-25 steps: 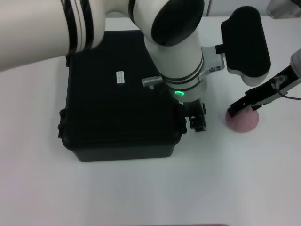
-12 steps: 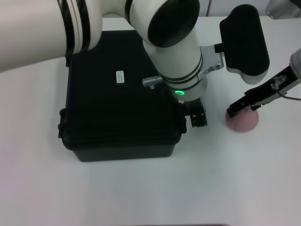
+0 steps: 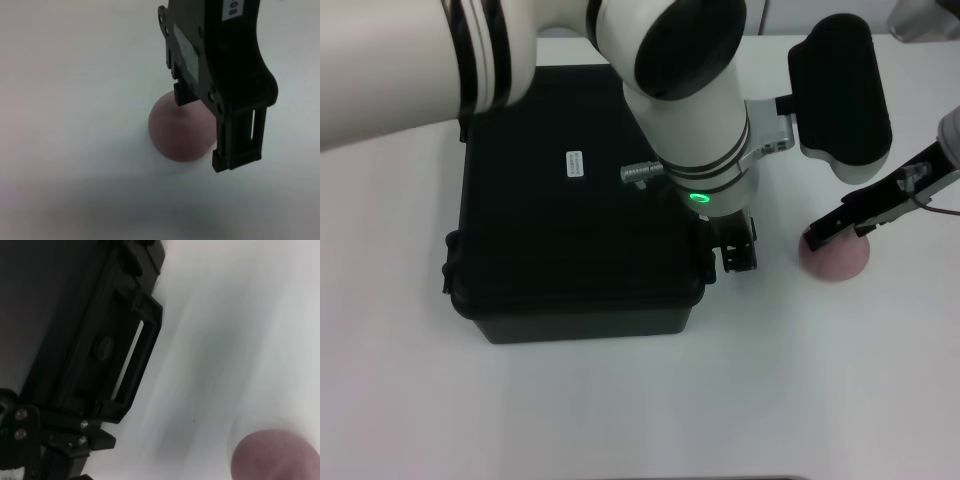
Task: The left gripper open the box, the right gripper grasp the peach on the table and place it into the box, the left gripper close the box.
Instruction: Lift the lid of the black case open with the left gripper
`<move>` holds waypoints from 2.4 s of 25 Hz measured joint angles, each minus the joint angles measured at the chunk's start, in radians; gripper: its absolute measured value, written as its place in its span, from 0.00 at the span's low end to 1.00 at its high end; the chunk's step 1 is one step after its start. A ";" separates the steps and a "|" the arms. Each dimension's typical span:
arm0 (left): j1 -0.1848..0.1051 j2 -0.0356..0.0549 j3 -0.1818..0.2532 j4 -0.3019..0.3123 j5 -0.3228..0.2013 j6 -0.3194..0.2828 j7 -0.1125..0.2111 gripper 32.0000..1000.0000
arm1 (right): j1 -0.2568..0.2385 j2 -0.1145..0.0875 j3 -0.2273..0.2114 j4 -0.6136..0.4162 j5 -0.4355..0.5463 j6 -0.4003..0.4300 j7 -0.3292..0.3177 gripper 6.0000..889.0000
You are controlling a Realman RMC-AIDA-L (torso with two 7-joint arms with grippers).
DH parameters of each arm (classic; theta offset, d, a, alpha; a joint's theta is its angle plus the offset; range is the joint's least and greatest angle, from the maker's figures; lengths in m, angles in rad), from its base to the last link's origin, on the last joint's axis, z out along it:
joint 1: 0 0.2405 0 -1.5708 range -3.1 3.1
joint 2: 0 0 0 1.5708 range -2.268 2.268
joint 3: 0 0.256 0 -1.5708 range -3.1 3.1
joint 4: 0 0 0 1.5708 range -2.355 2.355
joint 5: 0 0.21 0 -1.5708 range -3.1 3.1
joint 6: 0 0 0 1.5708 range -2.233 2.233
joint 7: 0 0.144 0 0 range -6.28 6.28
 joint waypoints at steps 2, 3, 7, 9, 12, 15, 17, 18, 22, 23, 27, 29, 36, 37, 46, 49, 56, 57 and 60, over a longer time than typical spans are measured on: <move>0.001 0.0012 -0.001 0.001 0.000 -0.001 0.000 0.36 | -0.001 0.000 0.000 -0.001 0.000 0.000 0.000 0.89; 0.001 0.0015 -0.001 0.001 0.000 -0.001 0.000 0.36 | -0.001 0.000 0.000 -0.002 0.000 0.000 0.000 0.89; 0.003 0.0017 0.002 0.001 0.000 -0.001 0.000 0.36 | -0.004 -0.002 0.000 -0.003 0.022 0.003 0.000 0.89; 0.006 0.0024 0.003 0.001 0.001 -0.002 0.001 0.36 | -0.005 -0.004 0.000 -0.004 0.026 0.004 0.000 0.89; 0.009 0.0044 0.002 0.003 0.001 -0.003 0.002 0.36 | -0.006 -0.005 0.000 -0.005 0.027 0.003 -0.001 0.89; 0.015 0.0069 -0.004 0.019 0.004 -0.006 0.003 0.36 | -0.008 -0.005 0.000 -0.005 0.027 0.004 -0.005 0.89; 0.019 0.0082 -0.008 0.026 0.008 -0.008 0.003 0.35 | -0.009 -0.004 0.001 -0.005 0.027 0.004 -0.009 0.89; 0.021 0.0085 -0.009 0.028 0.009 -0.009 0.003 0.35 | -0.010 -0.004 0.001 -0.005 0.027 0.005 -0.010 0.89; 0.023 0.0093 -0.011 0.035 0.012 -0.016 0.003 0.35 | -0.017 -0.004 0.001 -0.009 0.028 0.007 -0.011 0.89; 0.023 0.0093 -0.011 0.035 0.012 -0.016 0.003 0.35 | -0.019 -0.004 0.001 -0.009 0.028 0.007 -0.011 0.89; 0.030 0.0126 -0.042 0.063 0.030 -0.042 0.004 0.35 | -0.022 -0.005 0.002 -0.010 0.028 0.009 -0.012 0.89; 0.049 0.0130 -0.075 0.110 0.078 -0.073 -0.001 0.35 | -0.025 -0.005 0.002 -0.011 0.028 0.009 -0.012 0.89; 0.101 0.0128 -0.151 0.217 0.165 -0.136 -0.003 0.35 | -0.032 -0.006 0.002 -0.011 0.028 0.012 -0.012 0.89; 0.105 0.0129 -0.155 0.227 0.173 -0.142 -0.003 0.35 | -0.032 -0.006 0.002 -0.011 0.027 0.012 -0.012 0.89; 0.142 0.0160 -0.208 0.313 0.214 -0.209 0.005 0.28 | -0.034 -0.006 0.002 -0.012 0.028 0.012 -0.013 0.89; 0.159 0.0175 -0.232 0.343 0.227 -0.233 0.006 0.26 | -0.034 -0.006 0.002 -0.013 0.028 0.011 -0.014 0.89; 0.218 0.0189 -0.312 0.472 0.284 -0.317 0.016 0.23 | -0.034 -0.004 0.002 -0.012 0.028 0.008 -0.015 0.89; 0.224 0.0190 -0.325 0.486 0.286 -0.330 0.021 0.23 | -0.034 -0.004 0.002 -0.012 0.028 0.008 -0.015 0.89; 0.245 0.0194 -0.359 0.523 0.286 -0.363 0.039 0.23 | -0.034 -0.005 0.002 -0.012 0.028 0.007 -0.017 0.89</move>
